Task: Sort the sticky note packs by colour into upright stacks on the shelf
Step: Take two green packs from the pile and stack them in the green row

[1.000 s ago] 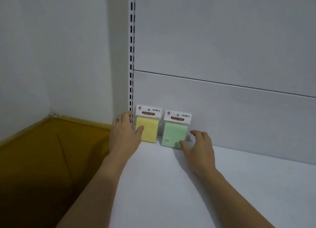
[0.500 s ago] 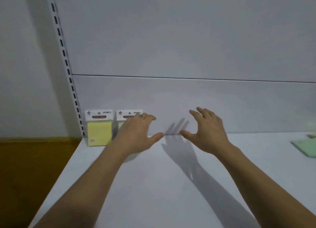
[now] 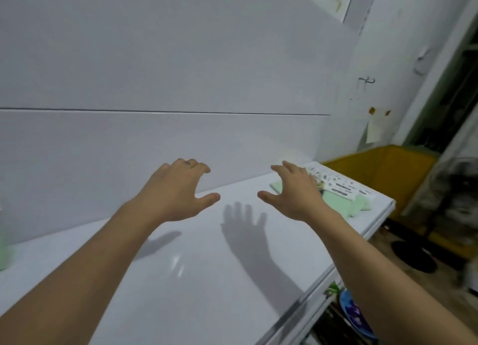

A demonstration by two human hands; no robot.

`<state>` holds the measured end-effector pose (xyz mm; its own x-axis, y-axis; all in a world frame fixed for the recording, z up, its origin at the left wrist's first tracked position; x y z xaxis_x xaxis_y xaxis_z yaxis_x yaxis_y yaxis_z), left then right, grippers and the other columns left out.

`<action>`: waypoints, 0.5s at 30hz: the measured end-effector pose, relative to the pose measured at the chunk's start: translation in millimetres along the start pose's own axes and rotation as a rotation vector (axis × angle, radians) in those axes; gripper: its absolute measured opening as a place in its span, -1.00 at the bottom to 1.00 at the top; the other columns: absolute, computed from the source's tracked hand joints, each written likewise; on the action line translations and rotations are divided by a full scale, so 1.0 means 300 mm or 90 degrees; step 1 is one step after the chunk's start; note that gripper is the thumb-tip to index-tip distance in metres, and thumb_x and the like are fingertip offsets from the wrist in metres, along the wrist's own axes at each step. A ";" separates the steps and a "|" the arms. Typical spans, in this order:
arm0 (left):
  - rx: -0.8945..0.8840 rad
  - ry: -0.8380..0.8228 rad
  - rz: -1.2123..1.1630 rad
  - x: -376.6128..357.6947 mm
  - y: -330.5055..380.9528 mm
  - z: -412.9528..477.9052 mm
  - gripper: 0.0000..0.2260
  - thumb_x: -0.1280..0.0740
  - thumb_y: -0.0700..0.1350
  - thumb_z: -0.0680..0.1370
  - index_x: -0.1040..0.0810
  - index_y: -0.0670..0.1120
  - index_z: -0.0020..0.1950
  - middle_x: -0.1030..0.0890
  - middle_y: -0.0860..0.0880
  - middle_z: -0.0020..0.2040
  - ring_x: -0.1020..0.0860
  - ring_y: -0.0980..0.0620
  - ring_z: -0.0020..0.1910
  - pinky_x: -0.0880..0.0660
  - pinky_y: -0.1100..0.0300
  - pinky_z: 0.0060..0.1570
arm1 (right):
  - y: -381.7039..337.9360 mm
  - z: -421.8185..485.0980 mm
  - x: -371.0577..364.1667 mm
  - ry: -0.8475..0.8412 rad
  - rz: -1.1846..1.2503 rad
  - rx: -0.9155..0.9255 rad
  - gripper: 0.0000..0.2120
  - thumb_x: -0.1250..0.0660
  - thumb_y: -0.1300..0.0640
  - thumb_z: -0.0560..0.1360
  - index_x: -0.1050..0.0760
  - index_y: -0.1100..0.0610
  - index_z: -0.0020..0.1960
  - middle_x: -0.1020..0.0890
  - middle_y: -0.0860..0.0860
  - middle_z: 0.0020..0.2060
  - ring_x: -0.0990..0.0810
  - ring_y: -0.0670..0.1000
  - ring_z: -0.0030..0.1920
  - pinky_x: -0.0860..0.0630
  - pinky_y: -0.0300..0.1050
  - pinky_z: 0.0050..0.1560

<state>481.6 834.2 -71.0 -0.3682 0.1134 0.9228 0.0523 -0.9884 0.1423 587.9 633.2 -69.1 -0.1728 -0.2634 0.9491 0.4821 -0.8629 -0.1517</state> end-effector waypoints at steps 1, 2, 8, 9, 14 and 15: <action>-0.014 0.002 -0.006 -0.012 0.038 0.027 -0.43 -0.17 0.30 0.50 -0.27 0.07 0.43 -0.37 0.06 0.39 -0.31 0.04 0.37 -0.25 0.10 0.32 | 0.050 0.005 0.010 0.007 -0.002 -0.015 -0.29 -0.29 -0.26 0.45 -0.17 -0.03 0.50 -0.15 0.02 0.53 -0.10 0.08 0.51 -0.07 0.18 0.47; -0.027 0.004 -0.011 -0.024 0.073 0.053 -0.44 -0.17 0.30 0.50 -0.28 0.07 0.43 -0.37 0.07 0.39 -0.31 0.04 0.37 -0.25 0.10 0.32 | 0.096 0.012 0.017 0.012 -0.001 -0.029 -0.29 -0.29 -0.26 0.45 -0.17 -0.04 0.50 -0.15 0.01 0.53 -0.11 0.08 0.51 -0.08 0.17 0.47; -0.058 -0.028 -0.009 -0.131 0.256 0.194 -0.44 -0.17 0.30 0.50 -0.29 0.07 0.42 -0.39 0.07 0.38 -0.31 0.05 0.36 -0.26 0.09 0.30 | 0.319 0.074 -0.007 0.004 0.056 -0.076 -0.29 -0.31 -0.23 0.45 -0.17 -0.04 0.50 -0.15 0.01 0.53 -0.11 0.08 0.51 -0.08 0.15 0.47; -0.061 -0.033 -0.006 -0.149 0.283 0.221 -0.44 -0.17 0.30 0.50 -0.29 0.07 0.42 -0.39 0.08 0.37 -0.31 0.05 0.36 -0.26 0.09 0.30 | 0.353 0.086 -0.015 0.004 0.065 -0.079 -0.29 -0.31 -0.23 0.45 -0.17 -0.04 0.50 -0.15 0.01 0.53 -0.10 0.08 0.51 -0.07 0.14 0.47; -0.062 -0.047 0.005 -0.240 0.418 0.375 -0.44 -0.18 0.30 0.50 -0.30 0.07 0.42 -0.39 0.09 0.37 -0.31 0.05 0.37 -0.27 0.08 0.30 | 0.542 0.172 -0.047 0.000 0.109 -0.082 -0.30 -0.32 -0.21 0.45 -0.18 -0.05 0.50 -0.17 0.02 0.52 -0.13 0.08 0.50 -0.11 0.12 0.46; -0.060 -0.052 0.006 -0.261 0.445 0.409 -0.44 -0.19 0.30 0.49 -0.30 0.07 0.42 -0.39 0.09 0.37 -0.31 0.05 0.37 -0.28 0.08 0.30 | 0.581 0.194 -0.049 0.004 0.115 -0.079 -0.31 -0.32 -0.20 0.46 -0.18 -0.04 0.50 -0.18 0.02 0.52 -0.14 0.08 0.49 -0.12 0.10 0.45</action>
<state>631.2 705.8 -80.2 -0.2917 0.1085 0.9503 -0.0338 -0.9941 0.1032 724.4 511.6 -93.4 -0.0985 -0.4210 0.9017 0.3967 -0.8476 -0.3524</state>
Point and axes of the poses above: each hand's wrist, its own z-axis towards the middle knuckle, its own x-axis out of the back of the hand, y = z × x, the point moved 5 cm from there along z, towards the middle knuckle
